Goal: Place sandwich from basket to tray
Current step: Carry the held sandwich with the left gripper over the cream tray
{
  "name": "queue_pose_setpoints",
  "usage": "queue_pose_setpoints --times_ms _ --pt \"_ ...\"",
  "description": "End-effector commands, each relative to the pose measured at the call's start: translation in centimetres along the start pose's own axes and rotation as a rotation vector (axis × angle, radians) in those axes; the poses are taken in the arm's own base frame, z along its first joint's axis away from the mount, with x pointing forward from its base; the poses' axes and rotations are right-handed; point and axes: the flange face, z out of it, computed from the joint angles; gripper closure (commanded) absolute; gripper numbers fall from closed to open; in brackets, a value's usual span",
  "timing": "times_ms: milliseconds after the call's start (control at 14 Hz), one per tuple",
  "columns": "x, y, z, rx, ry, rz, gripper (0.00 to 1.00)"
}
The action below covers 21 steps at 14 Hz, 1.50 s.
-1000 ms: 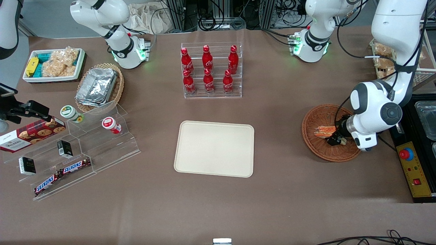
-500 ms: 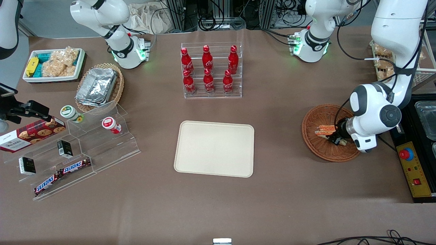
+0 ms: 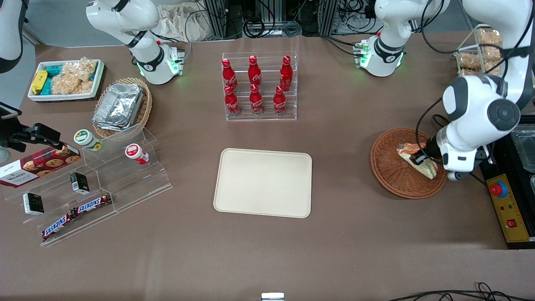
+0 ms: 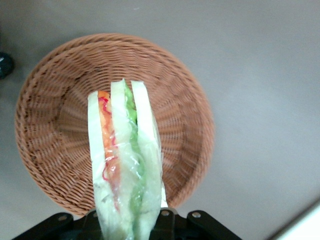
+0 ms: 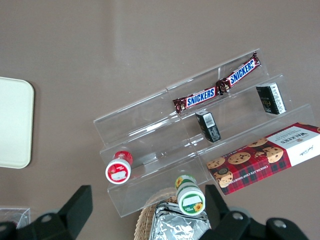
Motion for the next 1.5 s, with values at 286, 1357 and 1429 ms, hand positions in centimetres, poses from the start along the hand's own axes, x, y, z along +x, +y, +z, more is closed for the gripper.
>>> queue_pose_setpoints --times_ms 286,1357,1429 --pt "-11.3 13.7 -4.1 -0.12 -0.017 0.275 1.0" --pt "-21.7 29.9 13.0 -0.087 0.197 0.738 1.0" --pt "-21.9 30.2 14.2 -0.081 0.196 0.743 1.0"
